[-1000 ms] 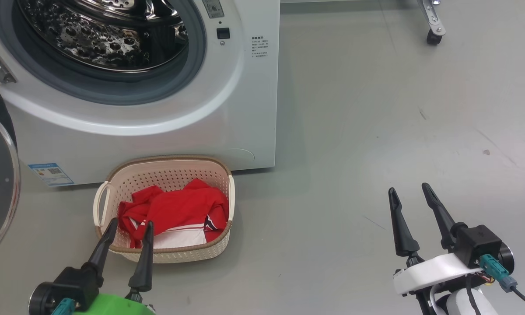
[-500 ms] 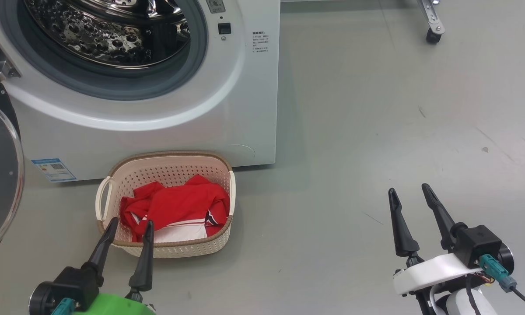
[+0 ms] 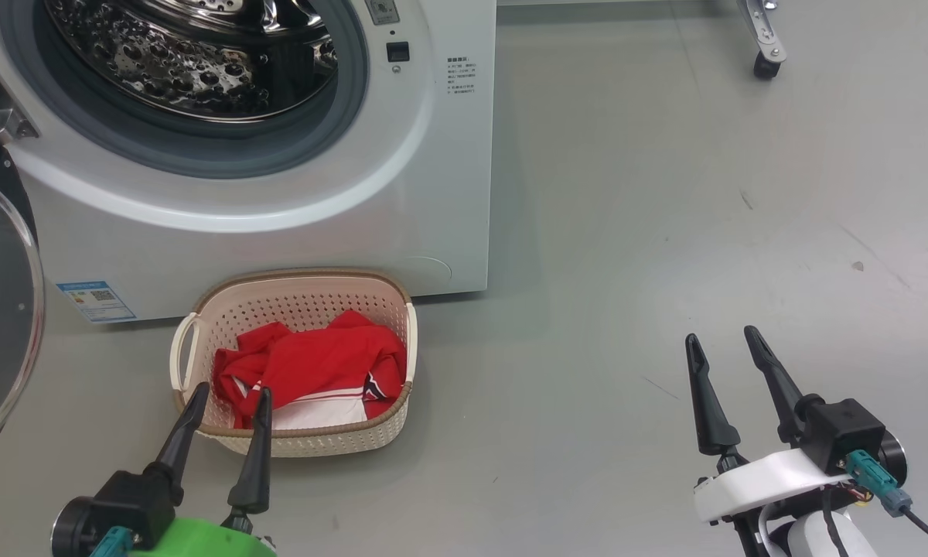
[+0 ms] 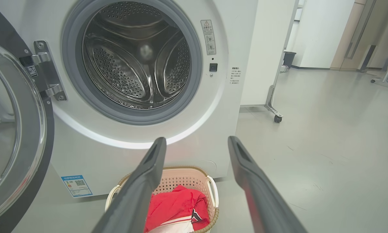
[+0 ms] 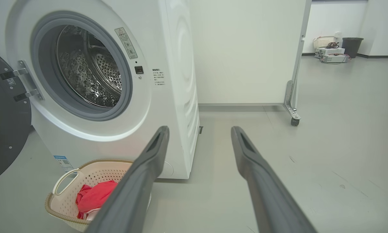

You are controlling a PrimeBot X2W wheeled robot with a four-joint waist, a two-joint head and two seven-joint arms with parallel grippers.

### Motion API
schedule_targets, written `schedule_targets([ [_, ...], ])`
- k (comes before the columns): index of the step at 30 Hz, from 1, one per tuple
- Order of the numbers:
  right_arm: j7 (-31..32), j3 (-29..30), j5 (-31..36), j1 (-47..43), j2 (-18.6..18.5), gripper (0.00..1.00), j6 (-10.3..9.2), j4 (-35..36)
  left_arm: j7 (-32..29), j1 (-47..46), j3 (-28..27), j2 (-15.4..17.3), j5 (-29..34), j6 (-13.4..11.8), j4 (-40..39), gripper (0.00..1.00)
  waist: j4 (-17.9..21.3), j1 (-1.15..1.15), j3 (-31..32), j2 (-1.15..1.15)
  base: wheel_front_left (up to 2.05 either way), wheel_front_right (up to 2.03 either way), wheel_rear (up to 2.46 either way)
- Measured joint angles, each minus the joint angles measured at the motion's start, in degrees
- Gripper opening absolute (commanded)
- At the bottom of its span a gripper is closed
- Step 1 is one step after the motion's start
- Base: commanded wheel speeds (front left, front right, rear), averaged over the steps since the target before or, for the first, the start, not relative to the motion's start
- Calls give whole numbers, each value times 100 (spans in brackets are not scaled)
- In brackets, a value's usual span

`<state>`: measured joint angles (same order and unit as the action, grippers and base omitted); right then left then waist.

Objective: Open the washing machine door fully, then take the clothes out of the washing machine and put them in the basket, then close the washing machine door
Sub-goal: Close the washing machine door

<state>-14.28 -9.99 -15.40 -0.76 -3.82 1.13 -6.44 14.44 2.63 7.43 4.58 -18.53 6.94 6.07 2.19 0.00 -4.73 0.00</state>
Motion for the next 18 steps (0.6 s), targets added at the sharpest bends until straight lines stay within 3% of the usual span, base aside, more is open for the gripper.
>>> schedule_targets([
  [18,0,3,0,0,14,100,33,-37,0,4,-11,-2,9,0,-4,100,0,0,56,0,0,0,0],
])
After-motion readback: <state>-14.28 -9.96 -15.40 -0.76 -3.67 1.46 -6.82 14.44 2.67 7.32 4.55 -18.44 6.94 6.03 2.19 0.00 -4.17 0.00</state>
